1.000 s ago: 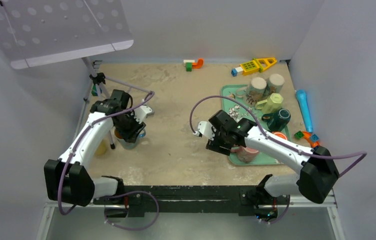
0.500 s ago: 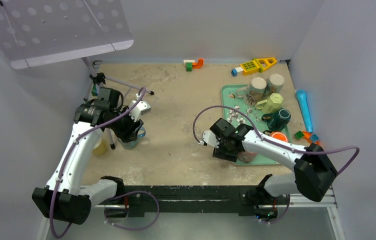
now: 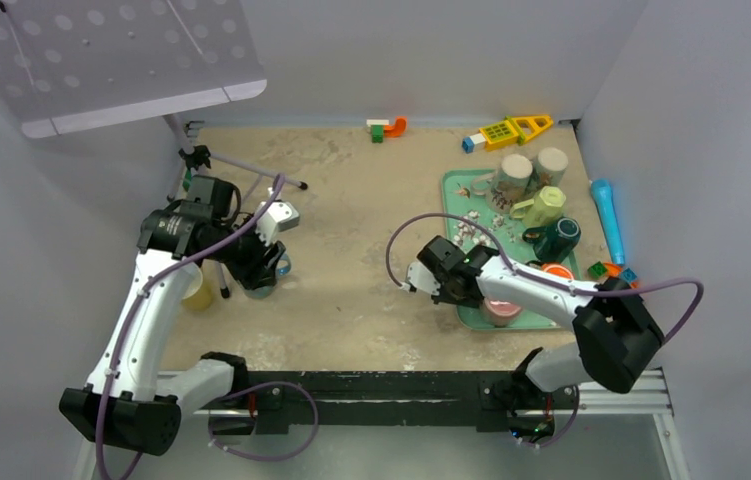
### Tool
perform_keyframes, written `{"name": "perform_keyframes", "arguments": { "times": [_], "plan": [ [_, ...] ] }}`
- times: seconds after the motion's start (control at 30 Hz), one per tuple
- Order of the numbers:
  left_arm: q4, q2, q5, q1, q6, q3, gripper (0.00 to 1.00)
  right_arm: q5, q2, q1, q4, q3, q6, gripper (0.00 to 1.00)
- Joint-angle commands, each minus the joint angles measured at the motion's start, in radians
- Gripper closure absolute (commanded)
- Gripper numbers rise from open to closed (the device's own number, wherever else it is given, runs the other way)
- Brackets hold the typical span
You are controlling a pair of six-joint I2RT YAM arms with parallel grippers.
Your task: Turn the mug right side up
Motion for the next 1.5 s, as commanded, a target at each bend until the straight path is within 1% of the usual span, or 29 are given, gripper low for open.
{"name": "perform_keyframes", "arguments": {
  "times": [0.0,0.13,0.23,0.4,0.47,0.53,0.63,0.7,0.8,0.9,0.97,1.03,1.17,1.23,1.3,1.37,1.47],
  "plan": [
    [-0.049,-0.017,0.121,0.004,-0.003,0.080,0.46,0.097,-0.045,-0.002,0.002,0.101,0.025,1.00],
    [-0.086,-0.024,0.277,0.004,-0.007,0.151,0.43,0.206,-0.135,-0.002,0.031,0.216,0.095,1.00],
    [-0.102,-0.019,0.367,0.004,-0.028,0.209,0.38,0.215,-0.213,0.002,0.073,0.272,0.116,1.00],
    [-0.111,-0.007,0.410,0.004,-0.078,0.305,0.34,0.270,-0.360,0.001,0.193,0.242,0.103,1.00],
    [-0.120,-0.006,0.438,0.004,-0.087,0.331,0.33,0.263,-0.408,0.002,0.249,0.236,0.114,1.00],
    [-0.123,-0.010,0.480,0.004,-0.097,0.347,0.32,0.202,-0.459,0.001,0.341,0.231,0.133,1.00],
    [-0.114,-0.013,0.531,0.004,-0.124,0.374,0.28,0.044,-0.525,0.001,0.497,0.230,0.188,1.00],
    [-0.119,-0.013,0.543,0.004,-0.125,0.403,0.26,-0.056,-0.551,0.001,0.606,0.227,0.254,1.00],
    [-0.108,-0.018,0.561,0.004,-0.131,0.429,0.20,-0.248,-0.557,0.002,0.773,0.213,0.385,1.00],
    [-0.068,-0.019,0.568,0.004,-0.176,0.445,0.17,-0.432,-0.534,0.002,0.935,0.199,0.499,1.00],
    [-0.056,-0.012,0.589,0.004,-0.195,0.464,0.16,-0.497,-0.513,0.002,1.045,0.187,0.577,1.00],
    [-0.054,-0.006,0.627,0.004,-0.195,0.483,0.14,-0.545,-0.486,0.002,1.120,0.187,0.649,1.00],
    [0.012,0.000,0.679,0.002,-0.253,0.495,0.05,-0.601,-0.451,0.000,1.252,0.164,0.766,1.00],
    [0.021,0.014,0.714,-0.002,-0.259,0.497,0.04,-0.646,-0.434,0.001,1.353,0.139,0.809,1.00],
    [0.062,0.030,0.708,-0.016,-0.282,0.492,0.04,-0.708,-0.415,0.001,1.424,0.125,0.838,1.00],
    [0.096,0.053,0.672,-0.044,-0.296,0.496,0.04,-0.756,-0.394,0.002,1.465,0.127,0.864,1.00],
    [0.092,0.099,0.648,-0.104,-0.298,0.521,0.04,-0.791,-0.366,0.001,1.503,0.143,0.908,1.00]
  ]
}}
